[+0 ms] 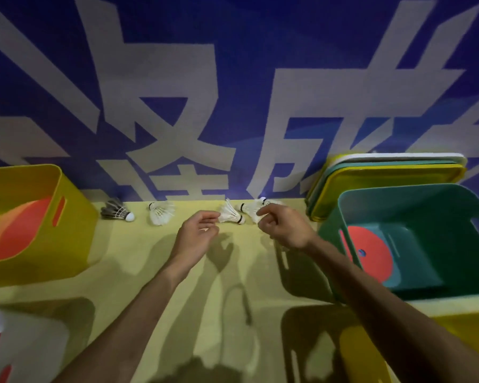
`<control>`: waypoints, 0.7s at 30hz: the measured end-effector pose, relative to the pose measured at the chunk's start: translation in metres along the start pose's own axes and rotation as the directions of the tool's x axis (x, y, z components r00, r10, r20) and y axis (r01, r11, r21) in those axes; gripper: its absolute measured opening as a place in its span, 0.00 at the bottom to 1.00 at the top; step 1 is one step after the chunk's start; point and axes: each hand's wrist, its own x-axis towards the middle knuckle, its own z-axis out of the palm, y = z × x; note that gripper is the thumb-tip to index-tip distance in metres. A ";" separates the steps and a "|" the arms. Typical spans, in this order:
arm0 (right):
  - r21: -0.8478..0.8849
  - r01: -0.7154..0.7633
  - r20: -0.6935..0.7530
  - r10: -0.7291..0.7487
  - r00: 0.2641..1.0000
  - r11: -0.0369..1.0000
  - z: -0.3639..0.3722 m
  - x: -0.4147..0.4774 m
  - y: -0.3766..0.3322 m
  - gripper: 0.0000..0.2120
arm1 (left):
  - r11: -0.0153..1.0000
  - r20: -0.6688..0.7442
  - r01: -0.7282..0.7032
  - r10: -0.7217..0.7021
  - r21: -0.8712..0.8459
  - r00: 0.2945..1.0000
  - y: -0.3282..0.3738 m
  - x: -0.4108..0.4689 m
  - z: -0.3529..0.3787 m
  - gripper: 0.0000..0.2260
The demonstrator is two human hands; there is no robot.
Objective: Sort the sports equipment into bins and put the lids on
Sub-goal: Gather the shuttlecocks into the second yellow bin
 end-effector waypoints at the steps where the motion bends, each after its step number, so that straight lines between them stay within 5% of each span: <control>1: -0.009 -0.002 0.022 0.002 1.000 1.000 0.008 0.014 -0.003 0.14 | 1.000 -0.033 0.008 -0.008 0.007 0.999 -0.007 0.011 -0.009 0.13; 9: -0.084 -0.058 0.097 0.066 0.993 0.995 0.072 0.098 -0.013 0.20 | 0.978 -0.268 0.104 -0.053 0.180 0.962 -0.072 0.086 -0.070 0.20; 16: -0.204 -0.071 0.119 0.097 0.988 0.976 0.109 0.138 -0.010 0.25 | 0.913 -0.217 0.177 -0.101 0.369 0.971 -0.121 0.124 -0.087 0.28; 21: -0.238 -0.103 0.135 0.138 0.981 0.966 0.125 0.148 0.000 0.21 | 0.902 -0.261 0.272 -0.188 0.336 0.947 -0.128 0.147 -0.090 0.20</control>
